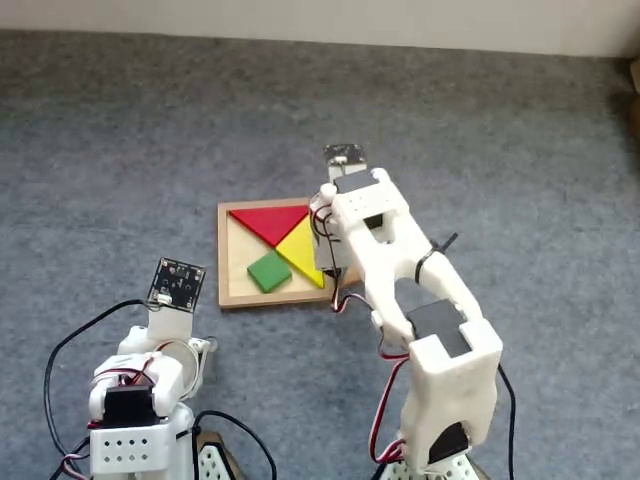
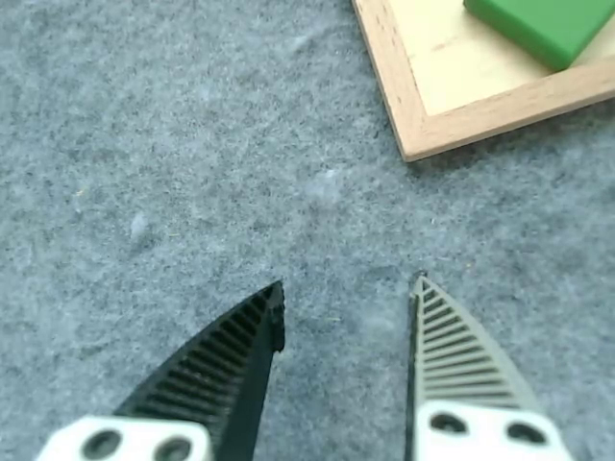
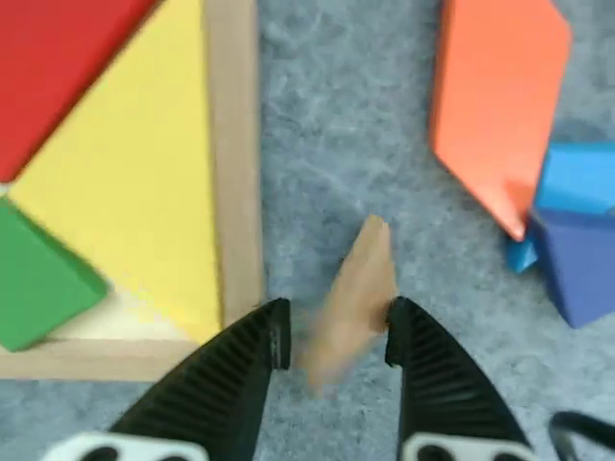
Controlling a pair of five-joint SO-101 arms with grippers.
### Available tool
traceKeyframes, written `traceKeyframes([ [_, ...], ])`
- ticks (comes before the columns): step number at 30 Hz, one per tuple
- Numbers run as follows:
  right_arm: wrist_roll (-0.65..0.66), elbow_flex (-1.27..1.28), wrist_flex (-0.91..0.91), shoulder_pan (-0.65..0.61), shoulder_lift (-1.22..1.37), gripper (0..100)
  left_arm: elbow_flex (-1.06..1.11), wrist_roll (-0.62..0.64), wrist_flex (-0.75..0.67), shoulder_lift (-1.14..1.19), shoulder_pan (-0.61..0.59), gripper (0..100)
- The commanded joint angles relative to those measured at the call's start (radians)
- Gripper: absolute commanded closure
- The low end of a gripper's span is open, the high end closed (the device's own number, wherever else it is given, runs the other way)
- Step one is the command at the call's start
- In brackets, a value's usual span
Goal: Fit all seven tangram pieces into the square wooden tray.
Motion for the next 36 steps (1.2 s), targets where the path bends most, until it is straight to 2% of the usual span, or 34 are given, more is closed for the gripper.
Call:
traceKeyframes([
  [1,-0.012,-0.007,-0.007,0.025,0.007,83.1,0.019,0.006,0.006,-0.042,-0.005,79],
  [16,0.003,-0.012,-0.007,0.028,0.033,83.3,0.019,0.006,0.006,-0.042,-0.005,79],
  [24,0.137,-0.012,-0.008,0.030,0.033,97.7,0.019,0.006,0.006,-0.042,-0.005,79],
  [31,0.195,-0.012,-0.007,0.033,0.031,98.8,0.019,0.006,0.006,-0.042,-0.005,79],
  [36,0.302,-0.042,0.001,0.062,-0.024,99.3,0.019,0.006,0.006,-0.042,-0.005,79],
])
